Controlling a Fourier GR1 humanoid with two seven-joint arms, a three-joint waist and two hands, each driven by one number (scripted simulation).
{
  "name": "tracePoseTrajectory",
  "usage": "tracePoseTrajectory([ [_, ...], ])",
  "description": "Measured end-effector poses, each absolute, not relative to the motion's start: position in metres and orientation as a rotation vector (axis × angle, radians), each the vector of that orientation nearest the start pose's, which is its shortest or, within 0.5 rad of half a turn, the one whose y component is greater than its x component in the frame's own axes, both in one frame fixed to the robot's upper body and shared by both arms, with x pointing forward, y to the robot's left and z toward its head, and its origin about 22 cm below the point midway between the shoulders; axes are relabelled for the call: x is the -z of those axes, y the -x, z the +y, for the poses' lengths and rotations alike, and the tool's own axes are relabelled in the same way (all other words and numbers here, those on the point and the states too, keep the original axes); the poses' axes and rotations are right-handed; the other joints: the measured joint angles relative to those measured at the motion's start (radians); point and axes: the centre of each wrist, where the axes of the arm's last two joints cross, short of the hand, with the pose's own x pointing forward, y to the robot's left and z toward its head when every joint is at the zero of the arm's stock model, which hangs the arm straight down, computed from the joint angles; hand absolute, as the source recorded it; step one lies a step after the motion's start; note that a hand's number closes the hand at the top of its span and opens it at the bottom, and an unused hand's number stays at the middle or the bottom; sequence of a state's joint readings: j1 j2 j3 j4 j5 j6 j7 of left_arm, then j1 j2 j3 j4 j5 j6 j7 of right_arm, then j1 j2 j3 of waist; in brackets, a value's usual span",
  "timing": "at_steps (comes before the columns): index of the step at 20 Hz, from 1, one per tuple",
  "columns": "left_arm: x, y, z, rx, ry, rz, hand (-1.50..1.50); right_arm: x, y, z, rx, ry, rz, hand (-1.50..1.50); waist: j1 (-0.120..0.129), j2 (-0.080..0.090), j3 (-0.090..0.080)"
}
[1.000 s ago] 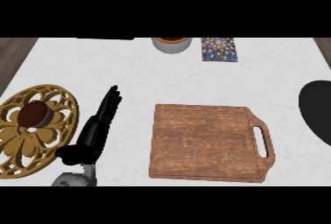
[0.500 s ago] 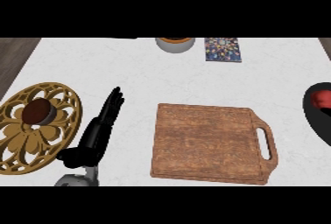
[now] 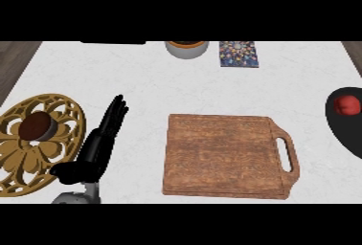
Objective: Pick the bell pepper from the cutting board and place it in the pan
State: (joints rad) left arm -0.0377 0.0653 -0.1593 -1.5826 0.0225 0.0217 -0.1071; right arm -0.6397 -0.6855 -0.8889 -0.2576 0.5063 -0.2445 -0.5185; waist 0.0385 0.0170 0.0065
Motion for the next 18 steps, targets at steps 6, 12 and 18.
tracePoseTrajectory([
  [6, -0.007, -0.242, 0.201, 0.137, 0.080, -1.705, 0.00, -0.028, -0.258, -0.543, 0.281, 0.877, -1.505, -1.50, -0.018, -0.007, -0.001],
  [12, -0.011, -0.248, 0.207, 0.131, 0.071, -1.707, 0.00, -0.016, -0.215, -0.564, 0.260, 0.698, -1.581, -1.50, -0.028, -0.010, -0.003],
  [18, -0.008, -0.240, 0.207, 0.138, 0.073, -1.695, 0.00, -0.003, -0.181, -0.573, 0.211, 0.644, -1.621, -1.50, -0.031, -0.013, -0.004],
])
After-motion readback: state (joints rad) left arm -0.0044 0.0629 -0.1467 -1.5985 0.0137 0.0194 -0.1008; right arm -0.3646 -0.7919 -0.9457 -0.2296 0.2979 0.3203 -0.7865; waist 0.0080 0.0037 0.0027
